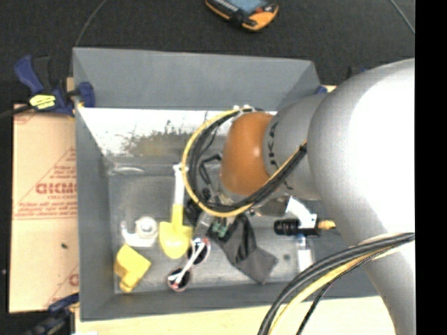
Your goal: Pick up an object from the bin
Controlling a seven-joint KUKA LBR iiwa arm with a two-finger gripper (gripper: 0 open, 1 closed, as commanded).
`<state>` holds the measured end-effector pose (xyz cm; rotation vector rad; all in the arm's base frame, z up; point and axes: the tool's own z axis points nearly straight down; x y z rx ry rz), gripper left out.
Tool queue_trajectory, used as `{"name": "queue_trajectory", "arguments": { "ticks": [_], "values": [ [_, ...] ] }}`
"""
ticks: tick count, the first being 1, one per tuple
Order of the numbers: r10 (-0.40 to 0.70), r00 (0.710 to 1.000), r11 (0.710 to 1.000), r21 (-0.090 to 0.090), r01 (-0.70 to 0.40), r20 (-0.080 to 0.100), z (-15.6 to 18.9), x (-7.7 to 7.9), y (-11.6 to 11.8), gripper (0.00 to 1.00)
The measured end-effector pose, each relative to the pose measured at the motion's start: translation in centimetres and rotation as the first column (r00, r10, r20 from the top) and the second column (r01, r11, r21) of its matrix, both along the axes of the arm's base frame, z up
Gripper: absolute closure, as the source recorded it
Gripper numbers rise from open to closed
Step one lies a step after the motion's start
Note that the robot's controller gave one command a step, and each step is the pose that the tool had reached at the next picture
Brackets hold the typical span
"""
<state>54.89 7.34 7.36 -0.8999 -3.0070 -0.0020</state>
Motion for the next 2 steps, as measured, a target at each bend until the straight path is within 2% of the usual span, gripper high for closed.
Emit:
{"name": "queue_trajectory", "arguments": {
  "ticks": [2],
  "values": [
    [0.001, 1.0, 1.0, 0.0, -0.001, 0.0, 2.12, -0.01, -0.09, 1.0]
  ]
}}
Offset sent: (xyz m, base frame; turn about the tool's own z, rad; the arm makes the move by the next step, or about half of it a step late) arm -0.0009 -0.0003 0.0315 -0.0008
